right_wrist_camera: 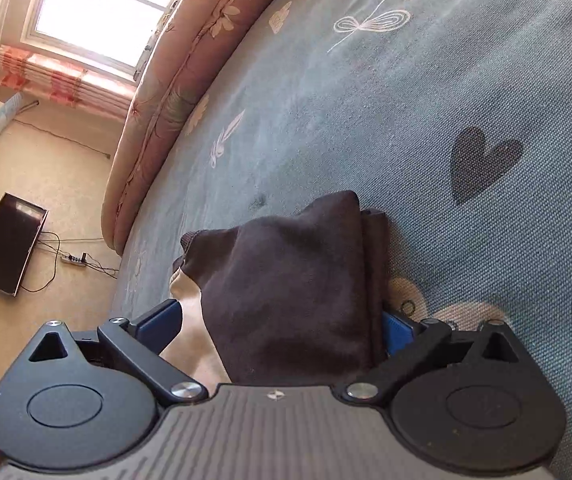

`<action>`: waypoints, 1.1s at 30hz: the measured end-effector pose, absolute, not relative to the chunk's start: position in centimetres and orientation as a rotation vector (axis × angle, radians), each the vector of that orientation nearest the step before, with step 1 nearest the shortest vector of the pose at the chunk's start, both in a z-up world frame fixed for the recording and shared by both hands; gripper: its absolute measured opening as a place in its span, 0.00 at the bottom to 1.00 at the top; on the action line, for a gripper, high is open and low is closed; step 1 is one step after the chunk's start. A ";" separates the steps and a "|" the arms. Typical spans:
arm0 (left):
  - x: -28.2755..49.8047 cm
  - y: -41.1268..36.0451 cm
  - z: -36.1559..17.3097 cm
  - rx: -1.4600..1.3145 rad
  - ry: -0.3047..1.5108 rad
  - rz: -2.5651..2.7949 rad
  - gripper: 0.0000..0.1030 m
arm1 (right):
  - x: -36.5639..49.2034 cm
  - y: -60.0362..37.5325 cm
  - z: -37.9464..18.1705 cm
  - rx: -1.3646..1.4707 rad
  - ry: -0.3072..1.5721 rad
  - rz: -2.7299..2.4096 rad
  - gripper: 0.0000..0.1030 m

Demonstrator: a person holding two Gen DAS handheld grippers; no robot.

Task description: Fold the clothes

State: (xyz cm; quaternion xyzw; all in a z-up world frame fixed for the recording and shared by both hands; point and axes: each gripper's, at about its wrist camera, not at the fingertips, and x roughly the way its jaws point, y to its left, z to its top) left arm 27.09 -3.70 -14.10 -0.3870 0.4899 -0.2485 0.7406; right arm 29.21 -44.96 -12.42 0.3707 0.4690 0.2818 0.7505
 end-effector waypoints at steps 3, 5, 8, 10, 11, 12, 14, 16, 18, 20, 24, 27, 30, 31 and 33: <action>25.2 -2.9 -14.6 -0.905 1.094 -0.573 0.92 | 27.0 -45.9 -12.7 0.851 1.061 0.666 0.99; 24.7 -2.7 -14.7 -0.908 1.092 -0.587 0.92 | 25.8 -46.4 -12.9 0.871 1.078 0.697 0.99; 25.9 -3.1 -14.6 -0.909 1.105 -0.583 0.92 | 26.1 -46.4 -12.9 0.872 1.082 0.710 0.98; 27.1 -3.9 -14.5 -0.895 1.094 -0.569 0.92 | 27.3 -45.9 -12.8 0.871 1.080 0.708 0.99; 27.5 -4.3 -14.3 -0.886 1.093 -0.565 0.95 | 28.1 -45.6 -12.8 0.870 1.074 0.710 0.99; 27.6 -4.7 -14.2 -0.869 1.098 -0.566 0.98 | 28.8 -45.3 -12.9 0.872 1.068 0.715 0.99; 27.7 -5.2 -13.9 -0.842 1.107 -0.572 0.98 | 29.6 -45.1 -13.1 0.886 1.067 0.725 0.99; 26.7 -4.7 -13.9 -0.850 1.112 -0.595 0.98 | 29.2 -45.1 -13.1 0.890 1.071 0.731 0.99; 25.5 -3.6 -14.2 -0.867 1.099 -0.617 0.91 | 27.9 -45.4 -13.1 0.876 1.074 0.753 0.99; 25.1 -2.5 -14.6 -0.892 1.088 -0.608 0.79 | 26.4 -45.9 -13.1 0.867 1.073 0.775 0.98; 26.8 -2.4 -14.9 -0.927 1.090 -0.570 0.74 | 25.9 -46.4 -13.3 0.870 1.080 0.784 0.98; 27.1 -4.0 -14.1 -0.835 1.085 -0.562 0.76 | 27.4 -45.9 -13.3 0.876 1.070 0.757 0.98; 26.2 -3.4 -14.3 -0.805 1.067 -0.568 0.63 | 27.7 -45.4 -13.3 0.850 1.043 0.749 0.97; 26.0 -2.9 -14.5 -0.812 1.066 -0.565 0.55 | 27.4 -45.4 -13.3 0.836 1.036 0.748 0.93; 25.8 -1.7 -15.4 -0.868 1.080 -0.551 0.40 | 26.6 -46.0 -13.6 0.811 1.019 0.746 0.82</action>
